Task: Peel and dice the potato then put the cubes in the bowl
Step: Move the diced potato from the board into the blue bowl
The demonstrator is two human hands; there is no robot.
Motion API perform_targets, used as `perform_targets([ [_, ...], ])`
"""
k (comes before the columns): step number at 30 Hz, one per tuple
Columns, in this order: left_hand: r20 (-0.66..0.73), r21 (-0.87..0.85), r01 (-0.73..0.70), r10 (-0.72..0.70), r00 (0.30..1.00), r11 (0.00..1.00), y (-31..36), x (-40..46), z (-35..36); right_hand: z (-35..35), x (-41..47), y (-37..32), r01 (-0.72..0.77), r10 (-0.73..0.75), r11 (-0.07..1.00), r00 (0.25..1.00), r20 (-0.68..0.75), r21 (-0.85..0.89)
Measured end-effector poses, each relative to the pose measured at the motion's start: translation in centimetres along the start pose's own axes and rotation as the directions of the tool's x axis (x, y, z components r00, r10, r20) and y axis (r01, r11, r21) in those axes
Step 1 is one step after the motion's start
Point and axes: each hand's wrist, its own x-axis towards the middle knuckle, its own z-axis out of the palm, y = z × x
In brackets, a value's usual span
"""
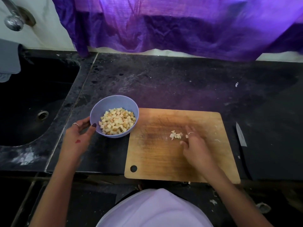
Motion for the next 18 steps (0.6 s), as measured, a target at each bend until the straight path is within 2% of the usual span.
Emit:
perform_targets([
  [3,0.005,0.001,-0.006,0.006,1.0,1.0,-0.1,0.0,-0.1,2.2,0.1,-1.0,0.028,-0.028,0.999,0.999,0.033,-0.015],
  [6,0.013,0.009,-0.014,0.014,1.0,1.0,-0.1,0.0,-0.1,3.9,0.4,-1.6,0.183,-0.179,0.979,0.983,0.048,-0.085],
  [10,0.027,0.012,-0.02,0.019,0.999,1.0,-0.4,0.1,-0.3,3.4,-0.4,-0.5,0.453,-0.45,0.838,0.889,0.085,-0.305],
  [14,0.028,0.027,-0.016,0.015,0.999,1.0,-0.4,0.2,-0.5,2.1,-2.0,2.0,0.522,-0.495,0.752,0.851,0.177,-0.403],
  [18,0.029,0.043,-0.011,0.01,1.0,0.999,-0.3,0.1,-0.4,2.8,-3.8,5.9,0.612,-0.605,0.637,0.774,0.189,-0.469],
])
